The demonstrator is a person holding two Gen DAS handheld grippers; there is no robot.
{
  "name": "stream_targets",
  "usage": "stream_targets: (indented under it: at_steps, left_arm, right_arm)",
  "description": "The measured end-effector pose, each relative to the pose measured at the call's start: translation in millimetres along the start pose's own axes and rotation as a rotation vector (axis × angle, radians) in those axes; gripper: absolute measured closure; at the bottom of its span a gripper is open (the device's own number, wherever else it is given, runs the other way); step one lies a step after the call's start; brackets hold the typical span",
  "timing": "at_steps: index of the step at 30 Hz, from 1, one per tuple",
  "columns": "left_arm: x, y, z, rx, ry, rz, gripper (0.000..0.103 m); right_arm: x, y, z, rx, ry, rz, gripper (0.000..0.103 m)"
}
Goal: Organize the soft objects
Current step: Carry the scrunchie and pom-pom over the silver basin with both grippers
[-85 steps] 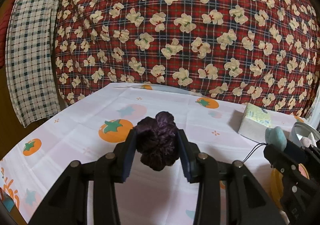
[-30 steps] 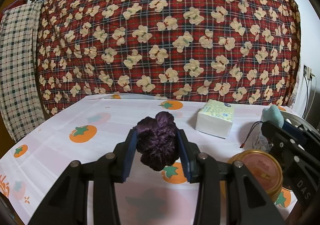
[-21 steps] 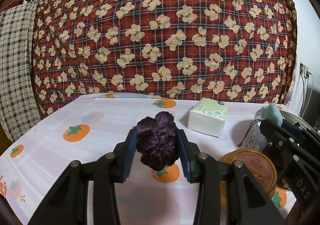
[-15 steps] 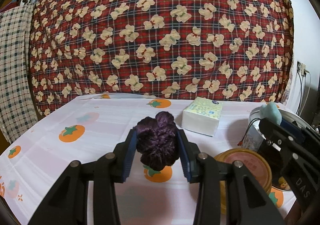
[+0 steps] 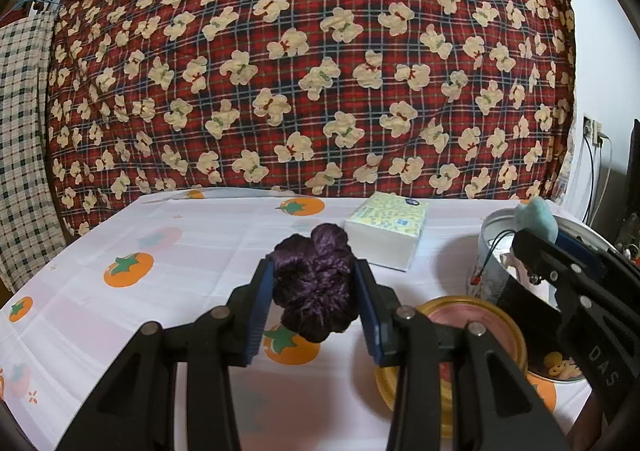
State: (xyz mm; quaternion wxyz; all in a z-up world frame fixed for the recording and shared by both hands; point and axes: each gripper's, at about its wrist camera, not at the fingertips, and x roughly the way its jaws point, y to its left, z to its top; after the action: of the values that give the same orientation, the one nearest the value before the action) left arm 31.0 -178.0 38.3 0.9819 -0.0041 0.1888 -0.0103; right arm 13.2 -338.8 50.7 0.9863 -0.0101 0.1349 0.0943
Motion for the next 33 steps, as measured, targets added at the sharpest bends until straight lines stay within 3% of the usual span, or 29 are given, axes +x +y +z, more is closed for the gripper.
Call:
stream_targets:
  at_steps: [33]
  left_arm:
    - [-7, -24, 0, 0.029, -0.027, -0.093, 0.063]
  right_arm:
    - [-17, -8, 2, -0.001, -0.059, -0.046, 0.076]
